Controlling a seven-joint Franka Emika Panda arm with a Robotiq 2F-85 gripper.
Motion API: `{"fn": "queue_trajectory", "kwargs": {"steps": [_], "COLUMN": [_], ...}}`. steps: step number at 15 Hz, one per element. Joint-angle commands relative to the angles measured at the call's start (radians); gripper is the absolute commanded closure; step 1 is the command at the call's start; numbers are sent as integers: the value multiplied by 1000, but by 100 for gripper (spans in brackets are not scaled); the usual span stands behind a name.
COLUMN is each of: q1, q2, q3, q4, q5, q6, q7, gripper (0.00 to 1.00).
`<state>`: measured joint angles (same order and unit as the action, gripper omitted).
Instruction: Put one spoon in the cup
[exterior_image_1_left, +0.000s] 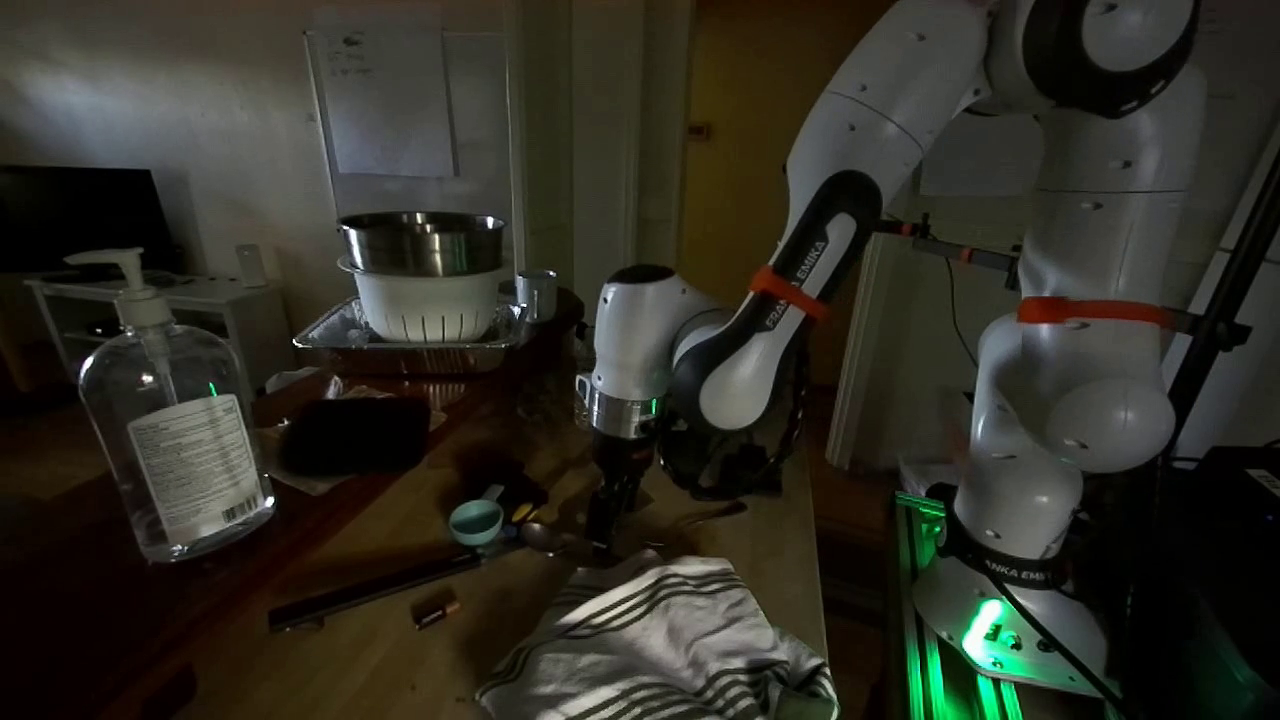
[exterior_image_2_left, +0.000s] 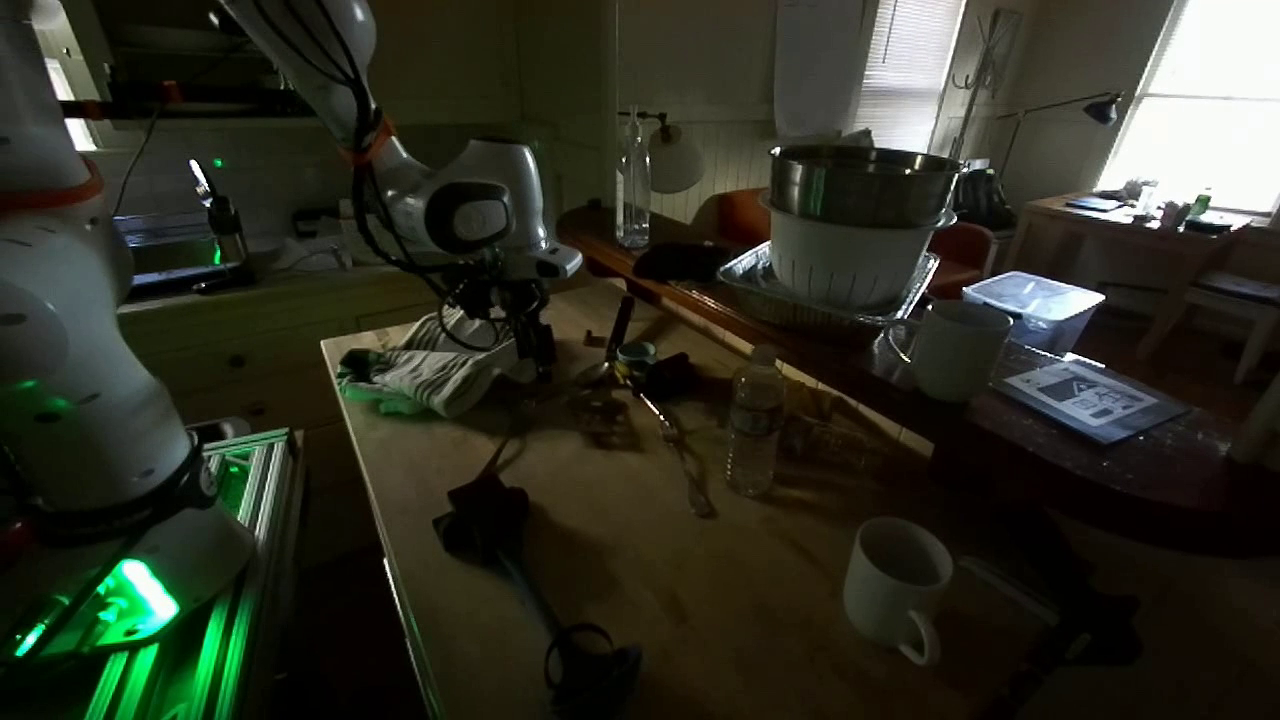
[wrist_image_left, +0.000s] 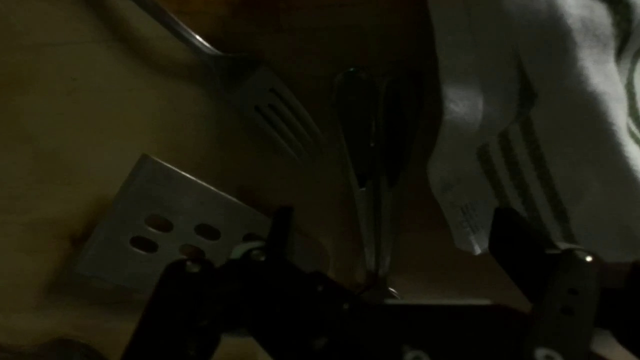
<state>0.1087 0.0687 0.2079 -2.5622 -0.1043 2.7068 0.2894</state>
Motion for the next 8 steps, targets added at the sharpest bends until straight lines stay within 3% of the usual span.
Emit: {"fn": "queue_trajectory", "kwargs": {"steps": [1, 2, 3, 6, 8], "q1": [44, 53, 63, 96, 118], "q2": [95, 110, 124, 154, 165], "q3": [-50, -59, -64, -80, -92], "q4": [87, 103, 120, 160, 177], "q5": [-69, -68, -59, -52, -61], "q6": [-13, -13, -17, -36, -48], "q7": [83, 86, 87, 92, 112], "gripper": [1, 7, 19, 36, 57]}}
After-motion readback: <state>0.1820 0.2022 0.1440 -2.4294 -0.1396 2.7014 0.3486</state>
